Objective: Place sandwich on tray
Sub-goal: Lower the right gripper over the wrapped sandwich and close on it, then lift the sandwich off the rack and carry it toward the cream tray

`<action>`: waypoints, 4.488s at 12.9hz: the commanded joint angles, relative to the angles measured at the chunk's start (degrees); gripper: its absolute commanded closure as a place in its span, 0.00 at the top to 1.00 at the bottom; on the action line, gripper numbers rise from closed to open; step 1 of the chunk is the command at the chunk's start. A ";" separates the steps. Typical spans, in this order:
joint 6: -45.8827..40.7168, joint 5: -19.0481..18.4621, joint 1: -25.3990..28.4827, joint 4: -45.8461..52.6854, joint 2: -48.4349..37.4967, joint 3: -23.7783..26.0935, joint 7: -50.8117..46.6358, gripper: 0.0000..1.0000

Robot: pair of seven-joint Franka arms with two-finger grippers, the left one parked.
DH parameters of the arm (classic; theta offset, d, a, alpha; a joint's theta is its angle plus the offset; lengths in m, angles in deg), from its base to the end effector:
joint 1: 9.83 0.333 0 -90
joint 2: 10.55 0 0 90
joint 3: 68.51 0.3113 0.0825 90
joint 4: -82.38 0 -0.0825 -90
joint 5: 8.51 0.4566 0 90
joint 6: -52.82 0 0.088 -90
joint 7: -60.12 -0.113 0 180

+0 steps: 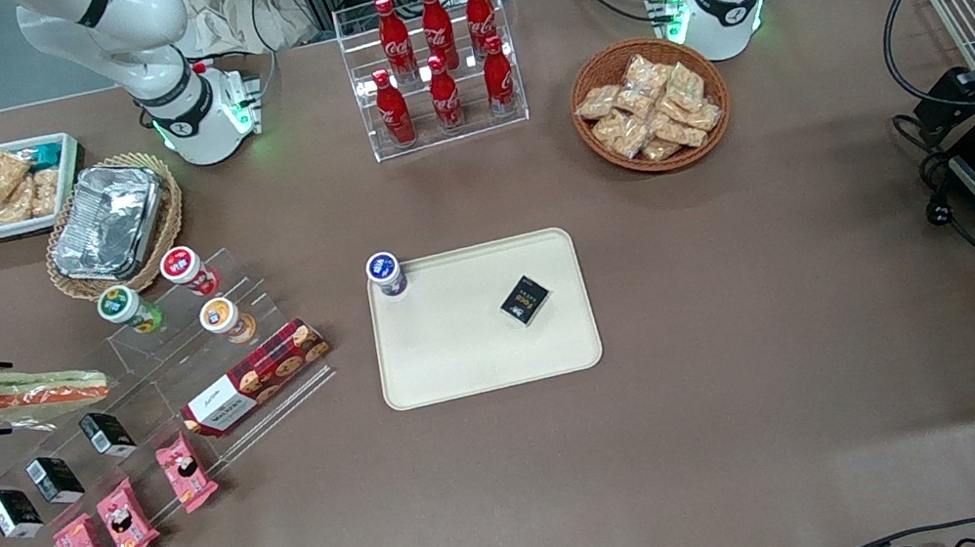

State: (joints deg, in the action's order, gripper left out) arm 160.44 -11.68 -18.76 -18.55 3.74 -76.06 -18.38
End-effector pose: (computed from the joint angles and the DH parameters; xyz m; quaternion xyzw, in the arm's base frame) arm 0.6493 -0.1926 0.3724 0.6818 -0.7274 -0.0343 0.0697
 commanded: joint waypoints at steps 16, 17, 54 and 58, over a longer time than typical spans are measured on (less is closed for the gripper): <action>23.06 -1.32 -3.19 -18.68 -5.76 0.52 5.46 0.59; 24.21 -1.32 -3.28 -19.65 -5.94 0.52 5.55 0.58; -3.75 2.99 40.90 12.51 0.46 3.51 87.36 0.00; 5.64 3.16 48.64 12.51 6.52 3.51 95.51 0.00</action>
State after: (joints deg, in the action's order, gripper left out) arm 162.49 -8.12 27.42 -7.85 6.68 -71.85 71.29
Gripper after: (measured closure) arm 0.802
